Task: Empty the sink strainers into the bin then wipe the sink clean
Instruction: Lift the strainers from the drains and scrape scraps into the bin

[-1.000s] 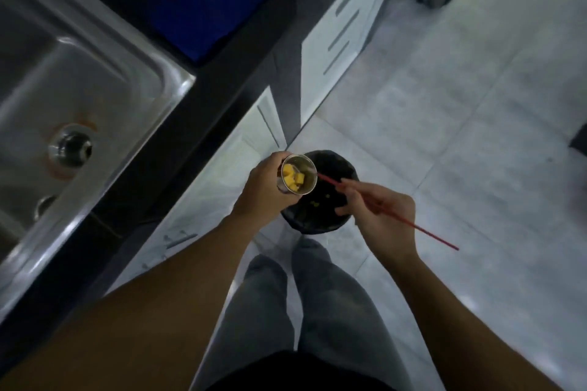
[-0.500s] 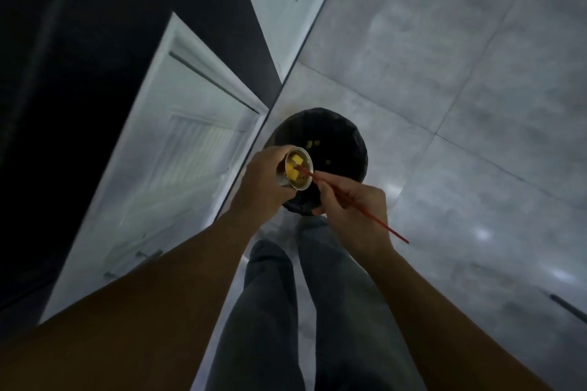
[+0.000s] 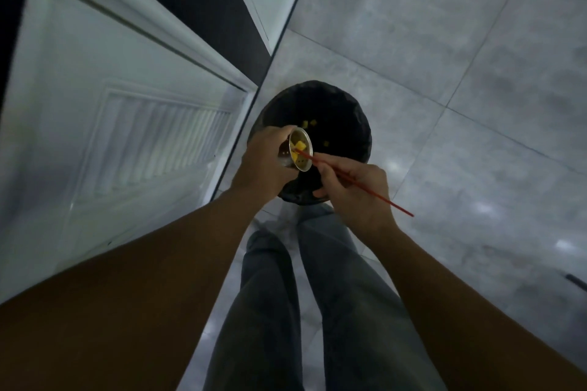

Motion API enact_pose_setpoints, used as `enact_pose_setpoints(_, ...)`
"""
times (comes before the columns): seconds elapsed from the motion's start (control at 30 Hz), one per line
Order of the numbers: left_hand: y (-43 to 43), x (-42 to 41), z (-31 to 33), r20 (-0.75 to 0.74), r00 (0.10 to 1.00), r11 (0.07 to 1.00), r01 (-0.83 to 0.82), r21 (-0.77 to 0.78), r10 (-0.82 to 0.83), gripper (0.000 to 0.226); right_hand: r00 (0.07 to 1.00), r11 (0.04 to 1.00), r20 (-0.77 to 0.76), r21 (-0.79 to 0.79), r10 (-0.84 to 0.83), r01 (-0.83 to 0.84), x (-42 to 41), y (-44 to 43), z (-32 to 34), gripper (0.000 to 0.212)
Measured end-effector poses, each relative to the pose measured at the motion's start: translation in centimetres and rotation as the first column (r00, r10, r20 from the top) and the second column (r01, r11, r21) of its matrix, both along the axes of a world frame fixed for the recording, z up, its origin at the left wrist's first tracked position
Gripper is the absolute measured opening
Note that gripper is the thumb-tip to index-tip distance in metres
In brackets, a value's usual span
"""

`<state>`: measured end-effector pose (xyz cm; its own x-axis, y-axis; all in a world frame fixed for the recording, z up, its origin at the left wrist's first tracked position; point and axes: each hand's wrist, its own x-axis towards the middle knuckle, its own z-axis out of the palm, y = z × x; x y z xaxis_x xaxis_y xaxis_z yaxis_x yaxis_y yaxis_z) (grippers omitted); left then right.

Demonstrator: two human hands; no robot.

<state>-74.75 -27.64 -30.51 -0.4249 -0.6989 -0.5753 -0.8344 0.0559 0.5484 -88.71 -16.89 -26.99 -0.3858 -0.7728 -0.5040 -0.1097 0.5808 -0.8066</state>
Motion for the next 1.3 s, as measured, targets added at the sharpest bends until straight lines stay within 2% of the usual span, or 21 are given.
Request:
enact_pose_setpoints(0.2,-0.6,0.4,-0.5,0.036,0.999,1.0,0.028,0.004,-0.028,0.076,0.996,0.997,-0.039,-0.004,-0.074,0.074,-1.5,0.4,-0.6,0.019)
enact_pose_setpoints(0.33,-0.8,0.2,-0.7,0.058,0.997,0.999,0.045,0.006,-0.045,0.078,0.999,0.998,0.019,-0.044,-0.037,0.038,-1.3,0.2,-0.2,0.02)
enact_pose_setpoints(0.5,-1.0,-0.2,-0.7,0.043,0.998,0.999,0.052,0.002,-0.052,0.077,0.997,1.0,0.082,-0.011,-0.015,0.016,0.2,-0.6,-0.8,0.021)
enact_pose_setpoints(0.77,-1.1,0.2,-0.5,0.13,0.99,0.999,0.043,0.016,-0.044,0.078,0.996,0.998,-0.083,-0.048,-0.035,0.031,0.7,1.0,-1.0,0.021)
enact_pose_setpoints(0.87,-1.2,0.0,-0.4,0.146,0.989,0.999,0.027,0.031,-0.031,0.079,0.993,0.995,-0.095,-0.08,-0.067,0.06,0.4,1.2,-0.7,0.024)
enact_pose_setpoints(0.97,-1.1,-0.3,-0.4,0.146,0.989,0.999,0.021,0.05,-0.028,0.081,0.993,0.993,-0.117,-0.115,-0.019,0.005,0.3,1.0,-0.8,0.023)
enact_pose_setpoints(1.1,-0.9,-0.7,-0.3,0.084,0.995,0.996,0.045,0.082,-0.052,0.08,0.99,0.995,-0.12,-0.056,0.076,-0.083,0.6,0.6,-1.6,0.021)
enact_pose_setpoints(1.3,-0.2,-0.2,-0.2,0.086,0.996,0.996,-0.016,0.083,0.009,0.08,0.976,0.996,-0.196,0.006,0.091,-0.091,-0.8,1.2,-2.2,0.02)
